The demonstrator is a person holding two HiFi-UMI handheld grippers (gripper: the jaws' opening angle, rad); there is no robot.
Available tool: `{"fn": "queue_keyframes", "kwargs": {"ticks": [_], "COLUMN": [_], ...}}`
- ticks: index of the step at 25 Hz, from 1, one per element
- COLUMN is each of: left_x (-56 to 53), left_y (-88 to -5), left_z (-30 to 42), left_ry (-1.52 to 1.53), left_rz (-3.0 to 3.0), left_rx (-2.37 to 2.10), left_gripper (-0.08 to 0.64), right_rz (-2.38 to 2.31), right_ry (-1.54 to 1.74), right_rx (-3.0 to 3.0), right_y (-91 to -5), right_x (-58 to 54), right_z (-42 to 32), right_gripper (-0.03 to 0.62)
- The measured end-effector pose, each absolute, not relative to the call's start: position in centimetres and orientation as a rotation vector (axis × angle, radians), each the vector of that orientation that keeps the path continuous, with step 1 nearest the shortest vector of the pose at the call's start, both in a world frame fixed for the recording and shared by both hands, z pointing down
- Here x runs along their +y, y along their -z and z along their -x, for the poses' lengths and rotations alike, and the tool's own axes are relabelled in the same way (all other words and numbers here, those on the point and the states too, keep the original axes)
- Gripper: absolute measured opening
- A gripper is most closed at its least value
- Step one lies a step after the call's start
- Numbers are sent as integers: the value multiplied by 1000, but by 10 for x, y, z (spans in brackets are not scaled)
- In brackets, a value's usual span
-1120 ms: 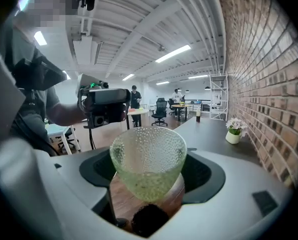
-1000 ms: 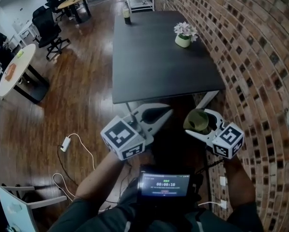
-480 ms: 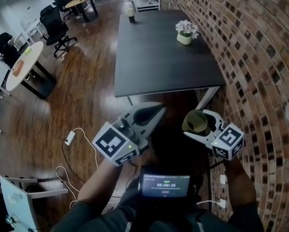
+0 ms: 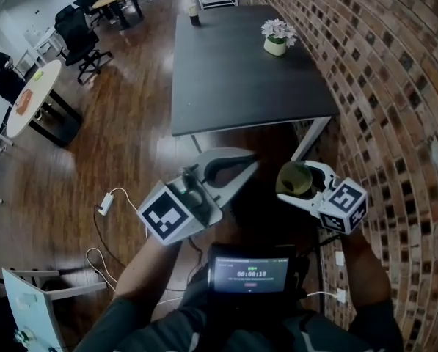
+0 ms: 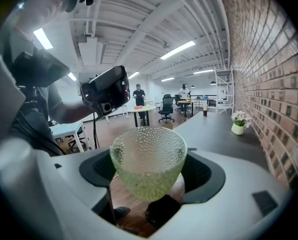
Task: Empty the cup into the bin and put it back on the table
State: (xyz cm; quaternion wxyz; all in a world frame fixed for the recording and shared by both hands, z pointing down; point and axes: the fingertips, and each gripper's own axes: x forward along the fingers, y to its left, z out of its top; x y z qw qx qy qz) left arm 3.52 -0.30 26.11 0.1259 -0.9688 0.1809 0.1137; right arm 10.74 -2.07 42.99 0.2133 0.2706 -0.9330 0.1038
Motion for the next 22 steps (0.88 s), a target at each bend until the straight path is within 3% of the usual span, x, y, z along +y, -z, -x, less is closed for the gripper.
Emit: {"fn": "queue_keyframes", "kwargs": {"ticks": [10, 22], "left_x": [-8, -11], "left_y": [-262, -277], "left_z": [-1, 22], "left_ry": [-364, -350], "left_rz": [2843, 2854], "left_rx": [521, 553], "left_gripper": [-6, -6], "right_rz": [-777, -604], "right_ry": [-390, -974], "right_rx": [-2587, -2609], "right_y": [-436, -491], "right_x": [-14, -1], "right_z": [-73, -46], "right_gripper": [390, 390]}}
